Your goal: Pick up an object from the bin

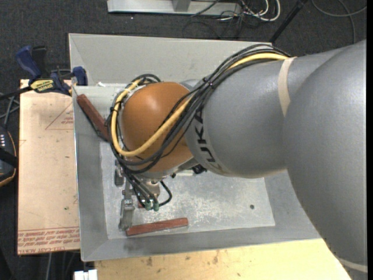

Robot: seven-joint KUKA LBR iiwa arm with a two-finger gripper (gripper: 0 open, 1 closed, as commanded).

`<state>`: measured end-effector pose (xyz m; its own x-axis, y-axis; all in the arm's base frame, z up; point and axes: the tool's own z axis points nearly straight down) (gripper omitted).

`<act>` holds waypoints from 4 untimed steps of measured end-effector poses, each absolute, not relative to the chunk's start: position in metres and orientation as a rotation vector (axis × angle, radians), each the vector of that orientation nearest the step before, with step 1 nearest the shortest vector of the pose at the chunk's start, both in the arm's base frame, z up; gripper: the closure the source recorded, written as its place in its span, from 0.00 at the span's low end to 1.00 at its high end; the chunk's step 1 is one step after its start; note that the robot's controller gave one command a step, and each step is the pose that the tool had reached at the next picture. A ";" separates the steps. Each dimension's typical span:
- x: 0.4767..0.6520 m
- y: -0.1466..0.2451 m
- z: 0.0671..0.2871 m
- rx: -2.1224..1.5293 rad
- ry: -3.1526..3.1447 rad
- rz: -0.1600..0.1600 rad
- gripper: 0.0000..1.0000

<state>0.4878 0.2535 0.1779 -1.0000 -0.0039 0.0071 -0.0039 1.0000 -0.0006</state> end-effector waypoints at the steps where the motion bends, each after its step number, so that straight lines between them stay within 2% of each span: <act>1: 0.490 0.252 0.181 0.000 -3.141 -0.001 0.00; 2: 0.485 0.221 0.146 0.277 -3.137 -0.009 0.00; 3: 0.492 0.178 0.108 0.389 -3.116 0.000 0.00; 4: 0.481 0.164 0.072 0.647 -3.077 -0.003 1.00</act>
Offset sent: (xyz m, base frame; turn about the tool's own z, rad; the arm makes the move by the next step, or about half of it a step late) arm -0.0087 -0.0769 -0.0746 -0.3330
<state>0.4808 0.1645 0.0717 -0.9154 -0.4026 -0.0032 -0.4026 0.9154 0.0010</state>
